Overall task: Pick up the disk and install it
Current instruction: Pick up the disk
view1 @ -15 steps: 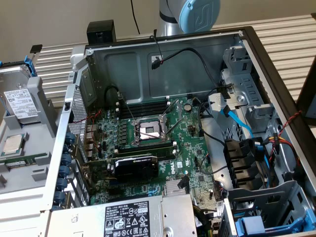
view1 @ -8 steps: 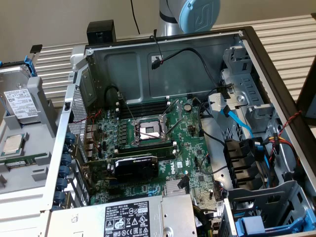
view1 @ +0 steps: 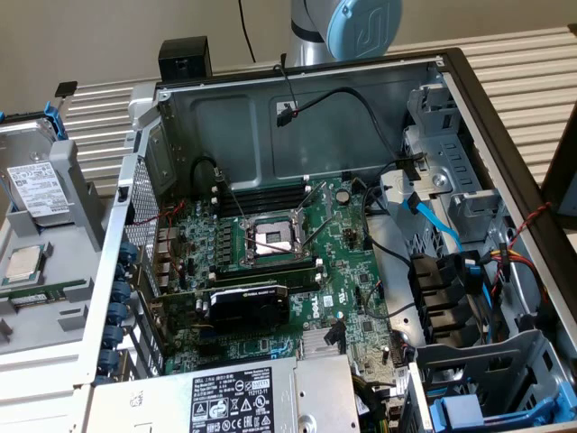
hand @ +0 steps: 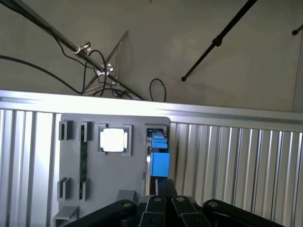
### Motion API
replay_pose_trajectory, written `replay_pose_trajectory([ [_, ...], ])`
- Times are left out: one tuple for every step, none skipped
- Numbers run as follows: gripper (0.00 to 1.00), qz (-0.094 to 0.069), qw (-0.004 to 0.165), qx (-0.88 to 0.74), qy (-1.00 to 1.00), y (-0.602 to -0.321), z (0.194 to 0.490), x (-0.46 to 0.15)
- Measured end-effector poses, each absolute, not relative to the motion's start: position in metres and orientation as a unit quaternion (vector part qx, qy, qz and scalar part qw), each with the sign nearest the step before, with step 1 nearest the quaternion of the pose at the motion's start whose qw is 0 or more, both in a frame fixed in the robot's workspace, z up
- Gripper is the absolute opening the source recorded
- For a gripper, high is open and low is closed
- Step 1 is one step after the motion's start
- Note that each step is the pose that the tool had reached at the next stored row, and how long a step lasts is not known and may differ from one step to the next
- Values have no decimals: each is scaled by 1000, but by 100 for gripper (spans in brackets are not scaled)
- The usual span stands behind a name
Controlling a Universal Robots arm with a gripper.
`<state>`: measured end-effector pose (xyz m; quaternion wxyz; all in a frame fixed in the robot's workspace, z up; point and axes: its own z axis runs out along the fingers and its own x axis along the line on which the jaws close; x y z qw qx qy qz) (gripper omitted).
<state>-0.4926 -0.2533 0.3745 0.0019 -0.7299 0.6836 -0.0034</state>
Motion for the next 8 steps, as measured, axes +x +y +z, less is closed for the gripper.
replay_pose_trajectory([
  [11,-3,2,-730,683,-253,374,-493],
  [11,-3,2,-730,683,-253,374,-493],
  [12,-3,2,-731,683,-253,374,-493],
  [12,-3,2,-731,682,-253,374,-493],
  [17,-3,2,-731,682,-253,374,-493],
  [24,-3,2,-731,682,-253,374,-493],
  [30,-3,2,-732,682,-253,374,-493],
  [30,-3,2,-732,682,-253,374,-493],
])
